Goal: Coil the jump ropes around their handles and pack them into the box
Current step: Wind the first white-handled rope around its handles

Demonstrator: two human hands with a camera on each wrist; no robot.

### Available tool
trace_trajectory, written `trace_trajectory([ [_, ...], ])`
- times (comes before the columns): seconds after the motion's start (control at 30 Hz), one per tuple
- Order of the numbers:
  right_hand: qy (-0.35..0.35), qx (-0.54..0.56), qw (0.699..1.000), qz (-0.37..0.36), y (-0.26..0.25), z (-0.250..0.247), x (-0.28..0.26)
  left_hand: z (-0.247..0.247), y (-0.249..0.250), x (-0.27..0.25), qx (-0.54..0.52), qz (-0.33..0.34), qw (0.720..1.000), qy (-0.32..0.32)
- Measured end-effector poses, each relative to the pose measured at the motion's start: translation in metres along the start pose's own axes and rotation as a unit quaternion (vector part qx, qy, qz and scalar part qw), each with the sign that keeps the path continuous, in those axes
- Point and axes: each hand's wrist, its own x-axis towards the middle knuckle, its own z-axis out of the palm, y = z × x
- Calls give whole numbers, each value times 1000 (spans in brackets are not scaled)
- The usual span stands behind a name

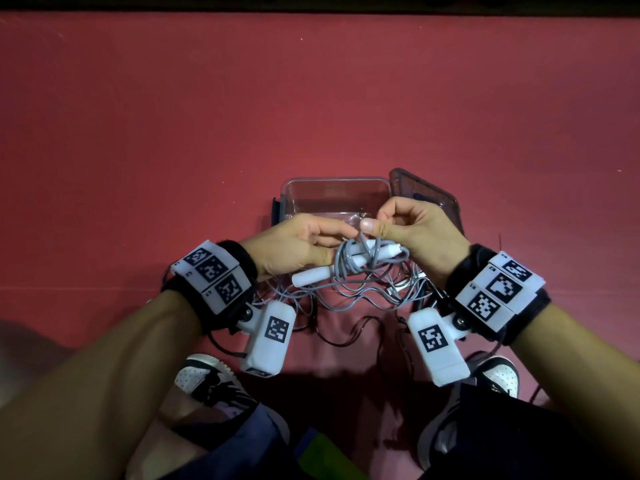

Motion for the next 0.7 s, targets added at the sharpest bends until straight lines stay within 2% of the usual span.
trace_trajectory([
  [0.17,20,22,999,20,0,2,2,4,11,-4,-29,35,999,-1],
  [0.33,26,16,999,38,2,-1,3,9,13,-5,-37,28,999,-24],
  [0.7,29,-29,997,70,11,-2,2,11,8,-1,56,28,997,-48],
])
